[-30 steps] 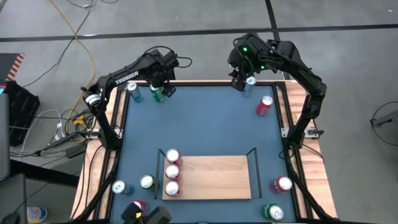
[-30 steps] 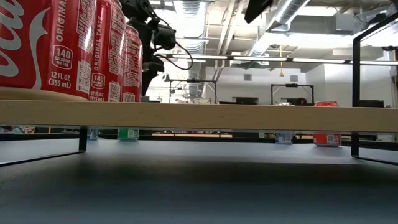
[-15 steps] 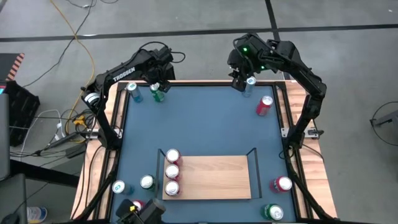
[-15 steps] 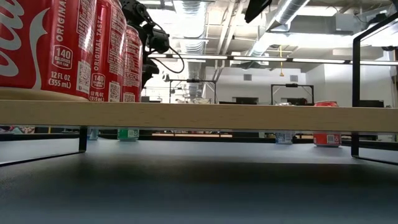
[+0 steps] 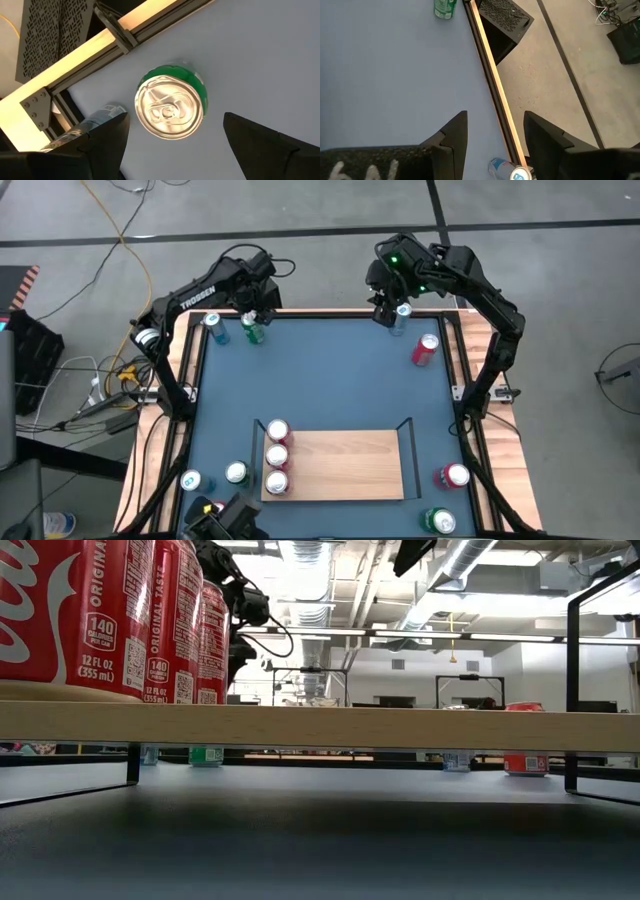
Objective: Place canned beverage on shelf
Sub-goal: Put the top left green soda can on the shelf aligned with the left red soda can
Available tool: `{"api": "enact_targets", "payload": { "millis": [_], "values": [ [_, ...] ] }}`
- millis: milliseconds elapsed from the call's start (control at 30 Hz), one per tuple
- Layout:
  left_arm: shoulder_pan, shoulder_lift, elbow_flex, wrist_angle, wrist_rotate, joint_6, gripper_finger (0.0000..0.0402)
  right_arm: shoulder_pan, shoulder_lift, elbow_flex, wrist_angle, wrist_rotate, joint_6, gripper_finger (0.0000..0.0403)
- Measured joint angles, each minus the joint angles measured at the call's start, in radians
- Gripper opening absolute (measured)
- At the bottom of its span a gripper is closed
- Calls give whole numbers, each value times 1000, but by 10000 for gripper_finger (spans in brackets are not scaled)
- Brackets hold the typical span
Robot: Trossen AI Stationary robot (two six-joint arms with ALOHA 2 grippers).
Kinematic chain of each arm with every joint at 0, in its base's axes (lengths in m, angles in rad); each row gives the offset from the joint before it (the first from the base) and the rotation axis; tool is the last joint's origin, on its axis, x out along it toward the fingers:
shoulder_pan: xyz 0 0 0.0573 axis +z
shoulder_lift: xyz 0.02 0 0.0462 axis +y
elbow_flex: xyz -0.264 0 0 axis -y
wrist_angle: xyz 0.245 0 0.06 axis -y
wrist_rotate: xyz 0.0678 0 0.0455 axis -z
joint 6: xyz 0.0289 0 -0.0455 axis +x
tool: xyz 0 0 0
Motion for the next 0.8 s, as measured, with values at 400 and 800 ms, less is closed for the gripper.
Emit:
{"api": "enact_targets", "payload": {
  "millis": [400,800],
  "values": [
    [1,23,-1,-6,27,-5,310,0,0,0,3,-14,-3,175],
    [-13,31,-1,29,15,5,310,0,0,0,3,-14,-3,175]
  ]
}}
